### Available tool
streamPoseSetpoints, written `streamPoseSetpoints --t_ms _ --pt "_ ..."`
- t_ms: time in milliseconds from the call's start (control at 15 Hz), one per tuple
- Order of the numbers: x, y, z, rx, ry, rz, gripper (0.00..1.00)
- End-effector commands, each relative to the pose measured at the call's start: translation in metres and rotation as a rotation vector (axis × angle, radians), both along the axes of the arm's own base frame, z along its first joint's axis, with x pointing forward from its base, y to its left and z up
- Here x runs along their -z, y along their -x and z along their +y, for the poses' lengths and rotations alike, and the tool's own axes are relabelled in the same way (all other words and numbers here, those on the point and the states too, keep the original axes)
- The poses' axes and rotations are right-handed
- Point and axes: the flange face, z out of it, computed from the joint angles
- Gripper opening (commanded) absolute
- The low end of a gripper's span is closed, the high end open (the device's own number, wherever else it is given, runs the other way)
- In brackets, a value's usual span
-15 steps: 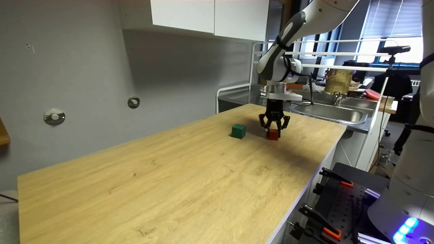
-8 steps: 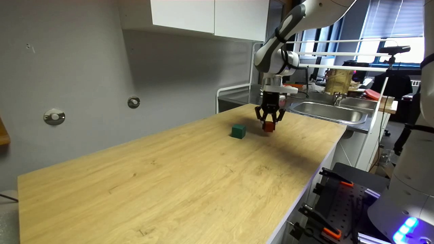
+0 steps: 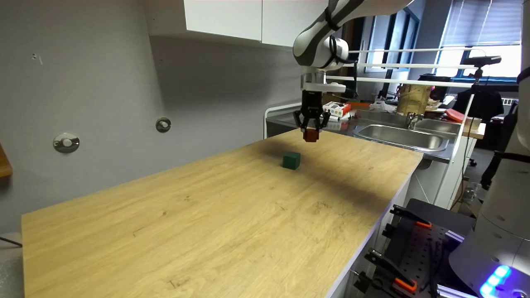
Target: Put the orange block on the green block
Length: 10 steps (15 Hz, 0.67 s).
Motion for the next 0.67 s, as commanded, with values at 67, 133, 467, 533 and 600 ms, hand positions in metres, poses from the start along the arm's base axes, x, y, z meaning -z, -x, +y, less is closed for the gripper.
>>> streamPoseSetpoints --t_ms 67,133,467,533,600 --pt "-0.013 -0.032 0.039 -0.071 0.036 0.048 0.19" --pt "-0.011 -0.037 0.045 -0.087 0.036 0.056 0.19" --pt "0.004 -0.054 0.061 -0.133 0.027 0.106 0.19" --pt "0.008 -0.056 0.063 -0.136 0.024 0.114 0.19" --pt "0.012 -0.058 0.063 -0.14 0.021 0.122 0.19"
